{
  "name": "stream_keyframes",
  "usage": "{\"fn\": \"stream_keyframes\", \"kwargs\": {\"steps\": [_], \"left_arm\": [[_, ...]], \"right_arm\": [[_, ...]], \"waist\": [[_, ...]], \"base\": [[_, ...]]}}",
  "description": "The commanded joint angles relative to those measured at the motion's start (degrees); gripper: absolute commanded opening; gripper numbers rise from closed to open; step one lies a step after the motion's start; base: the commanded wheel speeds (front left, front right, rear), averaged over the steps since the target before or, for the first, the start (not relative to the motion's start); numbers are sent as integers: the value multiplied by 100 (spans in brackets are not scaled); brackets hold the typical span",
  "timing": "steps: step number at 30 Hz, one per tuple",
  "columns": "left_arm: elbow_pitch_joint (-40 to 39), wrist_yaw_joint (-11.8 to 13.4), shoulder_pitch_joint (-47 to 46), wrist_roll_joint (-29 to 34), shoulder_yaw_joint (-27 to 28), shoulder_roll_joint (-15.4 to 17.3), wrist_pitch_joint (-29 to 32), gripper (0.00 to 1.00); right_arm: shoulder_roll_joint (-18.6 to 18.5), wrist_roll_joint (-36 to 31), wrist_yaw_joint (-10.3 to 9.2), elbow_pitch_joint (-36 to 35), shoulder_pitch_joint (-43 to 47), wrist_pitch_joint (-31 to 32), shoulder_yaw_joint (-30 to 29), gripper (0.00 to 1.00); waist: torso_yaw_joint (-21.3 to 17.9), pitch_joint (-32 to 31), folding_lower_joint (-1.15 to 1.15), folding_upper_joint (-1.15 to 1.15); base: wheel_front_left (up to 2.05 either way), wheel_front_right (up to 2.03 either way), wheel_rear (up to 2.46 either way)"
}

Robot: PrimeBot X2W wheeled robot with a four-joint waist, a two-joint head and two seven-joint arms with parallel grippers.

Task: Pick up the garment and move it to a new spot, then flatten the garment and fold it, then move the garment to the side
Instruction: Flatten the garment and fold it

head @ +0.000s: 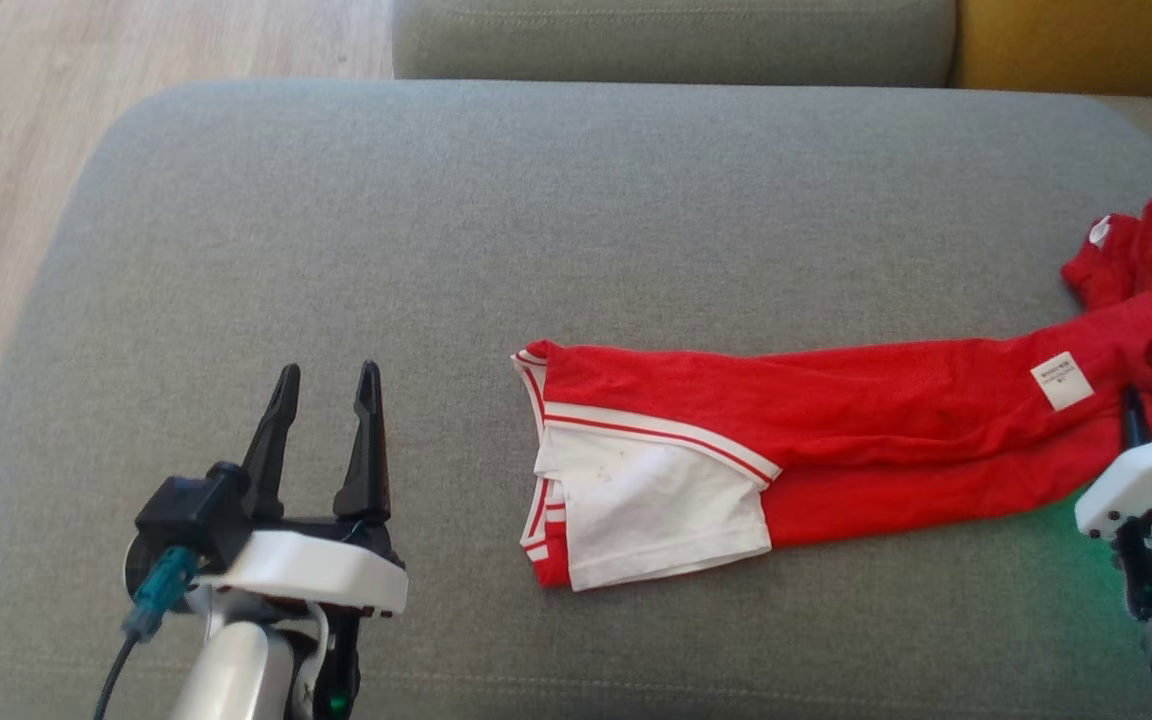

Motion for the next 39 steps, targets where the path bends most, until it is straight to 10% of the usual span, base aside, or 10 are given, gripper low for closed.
{"fn": "stream_keyframes", "kwargs": {"steps": [1, 30, 39], "left_arm": [[-138, 43, -110, -74, 181, 4, -70, 100], [-119, 9, 121, -152, 255, 4, -70, 100], [-82, -9, 73, -171, 171, 4, -70, 100]], "right_arm": [[-26, -45, -4, -187, -134, -78, 170, 0], [1488, 1403, -4, -4587, 1270, 1997, 2021, 0], [1522, 1789, -4, -4725, 1418, 1814, 2761, 0]], "waist": [[-14, -58, 0, 0], [-87, -428, 0, 0], [132, -309, 0, 0]], "base": [[0, 0, 0], [0, 0, 0], [0, 0, 0]]}}
